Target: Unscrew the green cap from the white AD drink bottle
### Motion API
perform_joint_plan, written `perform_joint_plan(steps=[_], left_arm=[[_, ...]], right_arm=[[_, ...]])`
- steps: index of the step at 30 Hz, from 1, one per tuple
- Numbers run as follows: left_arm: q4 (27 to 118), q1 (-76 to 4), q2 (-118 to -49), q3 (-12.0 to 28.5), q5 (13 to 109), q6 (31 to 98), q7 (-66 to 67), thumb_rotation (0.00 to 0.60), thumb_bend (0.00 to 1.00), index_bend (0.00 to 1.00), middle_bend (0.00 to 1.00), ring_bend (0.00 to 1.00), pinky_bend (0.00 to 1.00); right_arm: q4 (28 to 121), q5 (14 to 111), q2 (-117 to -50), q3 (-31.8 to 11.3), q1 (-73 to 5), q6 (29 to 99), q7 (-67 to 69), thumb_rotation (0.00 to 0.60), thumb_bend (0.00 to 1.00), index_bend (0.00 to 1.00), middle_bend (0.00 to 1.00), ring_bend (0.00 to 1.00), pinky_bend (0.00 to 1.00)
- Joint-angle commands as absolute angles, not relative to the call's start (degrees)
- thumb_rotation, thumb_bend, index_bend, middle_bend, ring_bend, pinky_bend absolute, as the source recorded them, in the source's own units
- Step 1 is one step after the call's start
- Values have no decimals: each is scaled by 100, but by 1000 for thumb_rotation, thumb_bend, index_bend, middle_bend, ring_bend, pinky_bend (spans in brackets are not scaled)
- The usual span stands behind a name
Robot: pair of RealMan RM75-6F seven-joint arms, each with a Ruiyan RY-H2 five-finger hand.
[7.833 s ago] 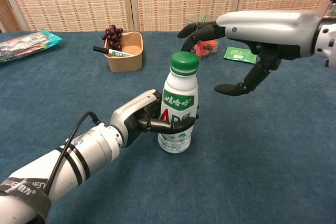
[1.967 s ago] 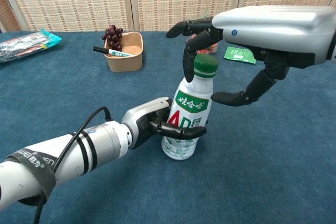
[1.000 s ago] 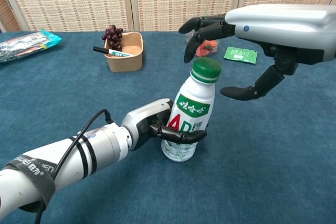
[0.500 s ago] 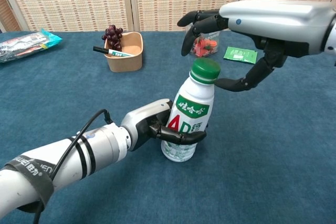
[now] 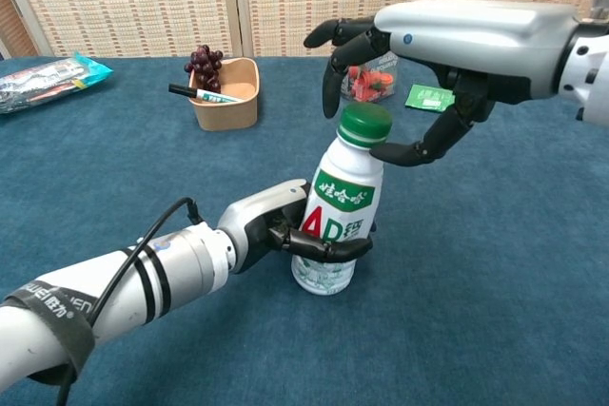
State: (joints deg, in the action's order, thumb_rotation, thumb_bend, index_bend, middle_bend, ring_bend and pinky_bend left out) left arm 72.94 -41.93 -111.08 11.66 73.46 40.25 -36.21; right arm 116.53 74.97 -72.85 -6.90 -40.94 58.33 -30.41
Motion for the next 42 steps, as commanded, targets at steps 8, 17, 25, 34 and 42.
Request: perform_joint_plan(steps=[8, 17, 25, 34, 42], left_arm=[[7289, -4173, -11108, 1123, 7421, 4089, -3631, 600, 1000, 733, 910, 384, 0], [7290, -4176, -11123, 1101, 7450, 4119, -3621, 600, 1000, 734, 910, 384, 0], [7251, -4190, -11125, 1105, 7437, 4097, -3622, 600, 1000, 733, 909, 384, 0], [7077, -4054, -11261, 1244, 7477, 4489, -3893, 600, 948, 711, 839, 342, 0], [6721, -3972, -11420, 1246, 7789, 4905, -4408, 600, 704, 467, 447, 84, 0]], right_arm=[[11702, 7554, -7182, -677, -4058, 5918, -2962, 600, 288, 357, 0, 0, 0], [11726, 7568, -7084, -654, -4040, 5918, -2877, 600, 288, 353, 0, 0, 0], [11699, 7504, -7051, -642, -3991, 5996, -2904, 600, 287, 245, 0, 0, 0], [11574, 7620, -6783, -594, -3757, 6204, -2478, 600, 281, 0, 0, 0, 0], [11465, 7811, -6579, -538, -3609, 6249, -2079, 600, 281, 0, 0, 0, 0]])
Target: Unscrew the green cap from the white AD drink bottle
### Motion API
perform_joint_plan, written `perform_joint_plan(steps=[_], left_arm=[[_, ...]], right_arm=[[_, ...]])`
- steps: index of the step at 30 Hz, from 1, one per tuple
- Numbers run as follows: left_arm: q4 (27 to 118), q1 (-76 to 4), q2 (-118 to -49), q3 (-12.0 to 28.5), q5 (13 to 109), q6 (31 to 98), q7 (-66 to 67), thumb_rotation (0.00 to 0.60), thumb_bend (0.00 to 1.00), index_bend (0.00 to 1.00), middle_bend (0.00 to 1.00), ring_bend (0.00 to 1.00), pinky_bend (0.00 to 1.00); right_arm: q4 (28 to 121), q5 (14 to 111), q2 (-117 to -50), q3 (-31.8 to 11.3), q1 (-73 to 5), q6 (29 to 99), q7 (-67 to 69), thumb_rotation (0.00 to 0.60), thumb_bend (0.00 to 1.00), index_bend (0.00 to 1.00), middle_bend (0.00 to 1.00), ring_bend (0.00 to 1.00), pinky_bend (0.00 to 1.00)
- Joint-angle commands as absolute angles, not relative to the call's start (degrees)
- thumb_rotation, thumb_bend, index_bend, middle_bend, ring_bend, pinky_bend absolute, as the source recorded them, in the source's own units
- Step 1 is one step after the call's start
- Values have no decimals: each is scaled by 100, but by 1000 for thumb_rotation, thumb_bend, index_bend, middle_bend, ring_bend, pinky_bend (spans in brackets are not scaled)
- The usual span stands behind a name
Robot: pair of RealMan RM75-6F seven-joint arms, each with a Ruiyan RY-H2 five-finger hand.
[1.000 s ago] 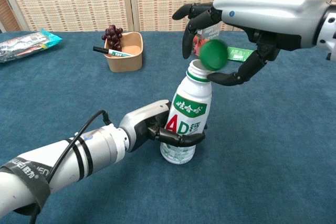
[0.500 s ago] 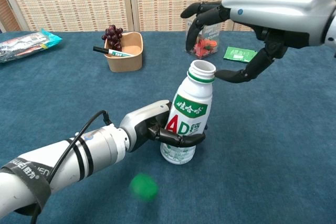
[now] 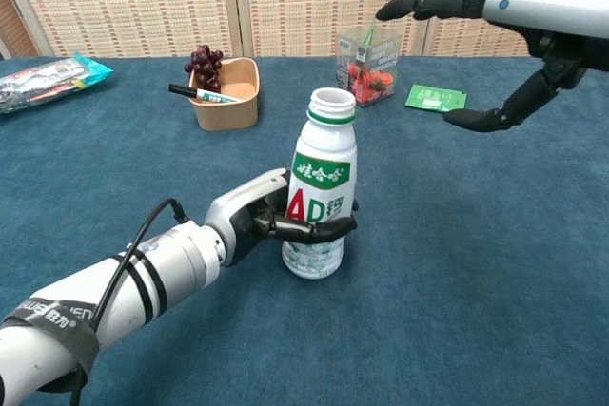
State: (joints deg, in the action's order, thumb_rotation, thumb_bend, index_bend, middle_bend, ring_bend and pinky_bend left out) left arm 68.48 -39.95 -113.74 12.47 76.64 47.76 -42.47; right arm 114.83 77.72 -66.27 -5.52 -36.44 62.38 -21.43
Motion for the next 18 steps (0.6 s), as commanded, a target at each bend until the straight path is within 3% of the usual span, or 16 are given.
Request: perform_joint_plan(steps=[1, 3, 7, 9, 18], left_arm=[[6669, -3973, -11430, 1233, 7835, 4944, -4446, 600, 686, 431, 400, 52, 0], [6538, -3957, -11454, 1142, 7946, 5020, -4493, 600, 659, 340, 317, 12, 0], [6410, -4002, -11433, 996, 8165, 5059, -4642, 600, 565, 31, 52, 0, 0], [6403, -4019, -11409, 959, 8253, 5098, -4795, 600, 516, 0, 0, 0, 0], [6555, -3980, -11165, 876, 8572, 5572, -5082, 600, 415, 0, 0, 0, 0]], right_arm=[[11469, 7824, -6557, -540, -3599, 6252, -2050, 600, 281, 0, 0, 0, 0], [11478, 7853, -6516, -547, -3581, 6261, -2006, 600, 281, 0, 0, 0, 0], [11509, 7870, -6479, -549, -3565, 6236, -1970, 600, 281, 0, 0, 0, 0], [11524, 7870, -6472, -547, -3562, 6217, -1980, 600, 280, 0, 0, 0, 0], [11582, 7893, -6444, -549, -3510, 6230, -1997, 600, 281, 0, 0, 0, 0]])
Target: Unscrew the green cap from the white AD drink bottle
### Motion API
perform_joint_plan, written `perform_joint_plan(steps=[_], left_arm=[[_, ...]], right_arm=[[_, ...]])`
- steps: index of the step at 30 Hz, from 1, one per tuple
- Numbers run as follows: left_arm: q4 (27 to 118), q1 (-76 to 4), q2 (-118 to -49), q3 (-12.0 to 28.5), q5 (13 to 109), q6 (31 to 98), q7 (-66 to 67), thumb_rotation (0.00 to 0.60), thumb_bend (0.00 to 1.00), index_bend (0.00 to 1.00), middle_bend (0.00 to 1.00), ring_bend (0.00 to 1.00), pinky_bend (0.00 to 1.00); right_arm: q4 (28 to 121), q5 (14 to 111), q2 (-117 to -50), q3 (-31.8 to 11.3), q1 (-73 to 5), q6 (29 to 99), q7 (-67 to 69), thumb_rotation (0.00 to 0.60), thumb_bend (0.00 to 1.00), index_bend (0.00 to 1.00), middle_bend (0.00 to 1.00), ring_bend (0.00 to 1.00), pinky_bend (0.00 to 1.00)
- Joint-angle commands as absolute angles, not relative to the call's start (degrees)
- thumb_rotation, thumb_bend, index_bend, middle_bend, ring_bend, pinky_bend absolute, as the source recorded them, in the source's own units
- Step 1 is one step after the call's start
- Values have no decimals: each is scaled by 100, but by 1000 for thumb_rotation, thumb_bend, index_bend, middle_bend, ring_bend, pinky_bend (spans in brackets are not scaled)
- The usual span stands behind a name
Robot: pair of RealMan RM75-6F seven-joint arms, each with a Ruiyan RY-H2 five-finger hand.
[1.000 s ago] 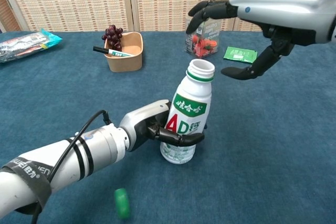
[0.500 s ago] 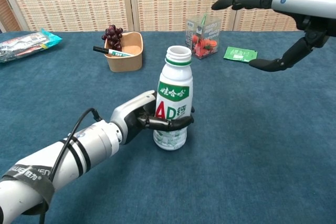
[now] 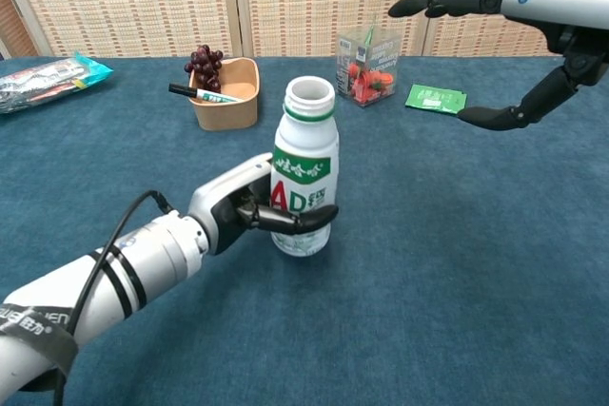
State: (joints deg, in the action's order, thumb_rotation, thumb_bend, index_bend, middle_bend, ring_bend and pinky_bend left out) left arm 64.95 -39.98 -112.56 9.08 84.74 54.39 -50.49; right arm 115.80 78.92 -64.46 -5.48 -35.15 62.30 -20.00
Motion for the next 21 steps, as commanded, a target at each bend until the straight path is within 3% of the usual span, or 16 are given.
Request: perform_joint_plan(steps=[1, 6, 9, 14, 21], left_arm=[[6580, -3981, -11125, 864, 8603, 5608, -5084, 600, 399, 0, 0, 0, 0], [6703, -3978, -11001, 832, 8624, 5640, -5100, 600, 364, 0, 0, 0, 0], [6749, -4034, -10668, 808, 8435, 5383, -3946, 600, 402, 0, 0, 0, 0], [6520, -3912, -10574, 849, 8102, 5703, -1336, 600, 501, 0, 0, 0, 0], [6615, -3863, -10382, 919, 7807, 5929, 632, 600, 511, 0, 0, 0, 0]], right_arm=[[11584, 7890, -6443, -550, -3507, 6227, -1994, 600, 281, 0, 0, 0, 0], [11590, 7890, -6448, -557, -3499, 6224, -1987, 600, 280, 0, 0, 0, 0], [11643, 7955, -6403, -525, -3457, 6246, -1977, 600, 280, 0, 0, 0, 0], [11660, 8048, -6305, -504, -3382, 6304, -1883, 600, 281, 0, 0, 0, 0], [11645, 8118, -6283, -481, -3355, 6259, -1811, 600, 281, 0, 0, 0, 0]])
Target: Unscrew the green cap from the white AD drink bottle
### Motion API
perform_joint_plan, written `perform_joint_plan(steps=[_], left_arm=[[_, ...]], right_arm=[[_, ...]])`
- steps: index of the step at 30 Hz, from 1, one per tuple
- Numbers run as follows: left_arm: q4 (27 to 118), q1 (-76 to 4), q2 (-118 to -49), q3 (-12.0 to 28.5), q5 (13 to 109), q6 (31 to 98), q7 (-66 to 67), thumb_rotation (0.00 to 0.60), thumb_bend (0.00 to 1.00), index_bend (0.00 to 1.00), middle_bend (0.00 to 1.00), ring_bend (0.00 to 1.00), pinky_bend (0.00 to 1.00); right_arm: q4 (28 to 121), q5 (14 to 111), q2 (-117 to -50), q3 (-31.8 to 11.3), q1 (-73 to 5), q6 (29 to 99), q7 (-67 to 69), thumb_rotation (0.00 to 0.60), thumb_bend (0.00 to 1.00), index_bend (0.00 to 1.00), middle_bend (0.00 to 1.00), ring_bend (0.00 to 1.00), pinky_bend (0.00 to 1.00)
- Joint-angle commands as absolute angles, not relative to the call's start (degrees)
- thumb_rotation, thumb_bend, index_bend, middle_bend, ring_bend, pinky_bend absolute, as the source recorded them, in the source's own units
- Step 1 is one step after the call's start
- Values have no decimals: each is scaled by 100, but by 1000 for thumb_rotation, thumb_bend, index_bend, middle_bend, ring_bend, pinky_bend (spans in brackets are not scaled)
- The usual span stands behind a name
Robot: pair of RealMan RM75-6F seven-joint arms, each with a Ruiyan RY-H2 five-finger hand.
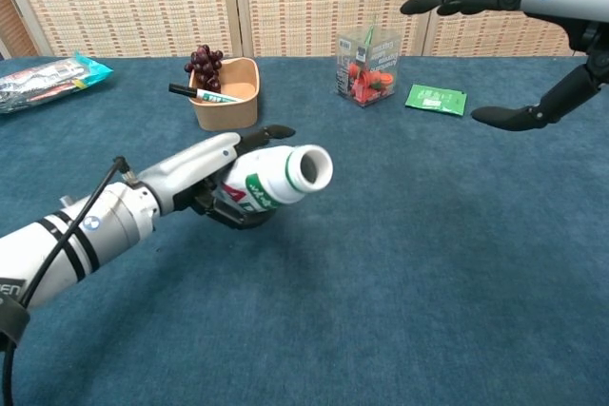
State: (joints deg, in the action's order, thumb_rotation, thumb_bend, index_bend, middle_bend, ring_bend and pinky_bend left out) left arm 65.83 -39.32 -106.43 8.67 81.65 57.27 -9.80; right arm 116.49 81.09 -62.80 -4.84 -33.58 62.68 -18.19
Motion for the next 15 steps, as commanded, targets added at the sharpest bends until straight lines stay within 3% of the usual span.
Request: perform_joint_plan(steps=[1, 5, 10, 15], left_arm=[[6706, -3867, -10311, 905, 7772, 5860, 682, 600, 511, 0, 0, 0, 0], [7302, -3916, -9872, 903, 7542, 5386, 504, 600, 476, 0, 0, 0, 0], [8126, -4130, -9150, 1046, 7056, 4453, 39, 600, 345, 0, 0, 0, 0], [8660, -4410, -8483, 1176, 6619, 3516, -447, 600, 319, 0, 0, 0, 0]], right_arm=[[11642, 8122, -6288, -482, -3354, 6254, -1807, 600, 281, 0, 0, 0, 0], [11619, 8133, -6317, -472, -3337, 6239, -1799, 600, 281, 0, 0, 0, 0], [11593, 8151, -6327, -449, -3311, 6222, -1779, 600, 281, 0, 0, 0, 0], [11624, 8104, -6251, -443, -3299, 6172, -1803, 600, 325, 0, 0, 0, 0]])
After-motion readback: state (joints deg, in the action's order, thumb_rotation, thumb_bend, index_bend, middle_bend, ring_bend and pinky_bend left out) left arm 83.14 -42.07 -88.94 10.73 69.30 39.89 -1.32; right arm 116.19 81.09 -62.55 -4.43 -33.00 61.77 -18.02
